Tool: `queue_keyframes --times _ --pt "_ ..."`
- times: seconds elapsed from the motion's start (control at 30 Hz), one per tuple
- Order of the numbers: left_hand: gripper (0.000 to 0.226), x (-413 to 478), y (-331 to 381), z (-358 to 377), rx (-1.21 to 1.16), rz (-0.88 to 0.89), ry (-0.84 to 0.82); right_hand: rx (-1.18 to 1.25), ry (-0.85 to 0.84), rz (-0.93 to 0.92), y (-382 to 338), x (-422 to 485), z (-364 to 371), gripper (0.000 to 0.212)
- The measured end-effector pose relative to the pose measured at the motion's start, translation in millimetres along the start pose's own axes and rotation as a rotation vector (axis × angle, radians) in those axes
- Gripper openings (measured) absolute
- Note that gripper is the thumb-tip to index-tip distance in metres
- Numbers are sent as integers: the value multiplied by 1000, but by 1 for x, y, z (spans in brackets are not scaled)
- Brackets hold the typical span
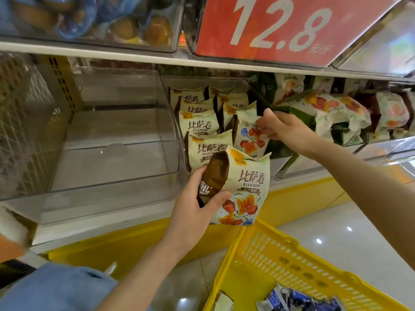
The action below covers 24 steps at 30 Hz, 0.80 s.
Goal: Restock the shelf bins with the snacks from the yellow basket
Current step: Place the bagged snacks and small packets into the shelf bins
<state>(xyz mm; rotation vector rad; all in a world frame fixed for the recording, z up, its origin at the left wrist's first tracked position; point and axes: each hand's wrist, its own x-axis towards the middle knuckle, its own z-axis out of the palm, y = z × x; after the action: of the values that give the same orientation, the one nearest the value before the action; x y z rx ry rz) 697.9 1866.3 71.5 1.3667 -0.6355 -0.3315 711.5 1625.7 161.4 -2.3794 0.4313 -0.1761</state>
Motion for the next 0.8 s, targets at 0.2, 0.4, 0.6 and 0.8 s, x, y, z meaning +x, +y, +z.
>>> queue_keyframes --times 0.2,0.4,0.6,0.8 --pt "60 34 27 27 186 93 -56 165 -278 -200 -19 -48 -32 51" --pt "51 76 46 40 473 290 -147 -352 -47 -444 -18 -65 -56 49" --pt "49 69 35 22 850 309 1 -428 303 -448 -10 -50 -56 70" --pt "36 48 14 6 1272 279 -66 -361 381 -539 -16 -46 -51 61"
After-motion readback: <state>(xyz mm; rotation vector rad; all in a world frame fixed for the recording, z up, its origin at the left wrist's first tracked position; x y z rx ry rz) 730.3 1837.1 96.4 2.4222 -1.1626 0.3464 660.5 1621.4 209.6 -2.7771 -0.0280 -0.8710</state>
